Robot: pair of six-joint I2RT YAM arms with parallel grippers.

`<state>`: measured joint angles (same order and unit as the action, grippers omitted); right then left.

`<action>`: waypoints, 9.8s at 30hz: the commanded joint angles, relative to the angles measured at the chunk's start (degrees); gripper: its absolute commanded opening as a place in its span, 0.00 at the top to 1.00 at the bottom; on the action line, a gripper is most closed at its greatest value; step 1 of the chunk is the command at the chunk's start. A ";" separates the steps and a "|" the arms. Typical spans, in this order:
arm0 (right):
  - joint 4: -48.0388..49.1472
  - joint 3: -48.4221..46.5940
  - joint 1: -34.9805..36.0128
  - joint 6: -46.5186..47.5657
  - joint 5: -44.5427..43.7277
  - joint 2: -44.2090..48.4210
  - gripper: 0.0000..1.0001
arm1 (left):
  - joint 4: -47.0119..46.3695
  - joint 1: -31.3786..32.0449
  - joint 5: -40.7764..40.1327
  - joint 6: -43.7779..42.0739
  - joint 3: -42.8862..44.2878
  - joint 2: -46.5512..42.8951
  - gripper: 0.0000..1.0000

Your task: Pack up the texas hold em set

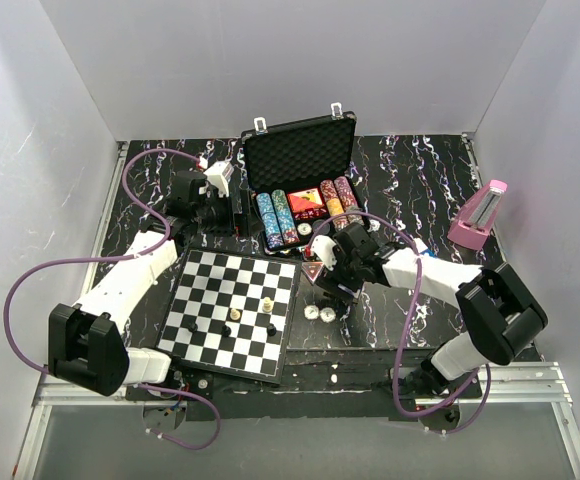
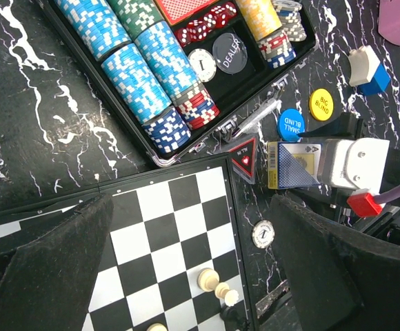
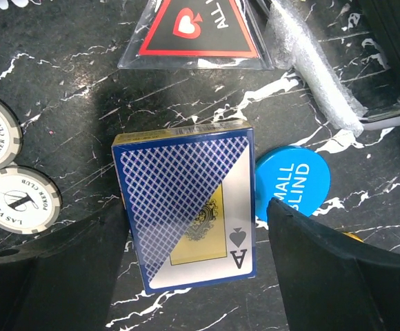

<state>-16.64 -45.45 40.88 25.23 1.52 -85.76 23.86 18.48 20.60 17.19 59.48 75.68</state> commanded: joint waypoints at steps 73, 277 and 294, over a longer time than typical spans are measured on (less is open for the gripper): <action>18.41 5.90 10.09 -17.57 -34.48 31.79 0.25 | -19.29 8.15 1.73 31.93 9.14 21.16 1.00; -10.78 -16.51 -5.20 -54.41 -17.26 -15.23 0.44 | -2.59 -0.11 -23.50 -4.27 5.12 -2.91 0.02; -16.31 -20.55 -5.29 -51.16 -16.11 -5.57 0.65 | -2.76 -0.11 -23.15 -3.92 4.94 -2.91 0.02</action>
<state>-30.76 -62.39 35.97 -26.96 -14.98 -95.00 22.15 18.55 -2.17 13.50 65.08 75.42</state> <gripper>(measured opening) 0.351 0.981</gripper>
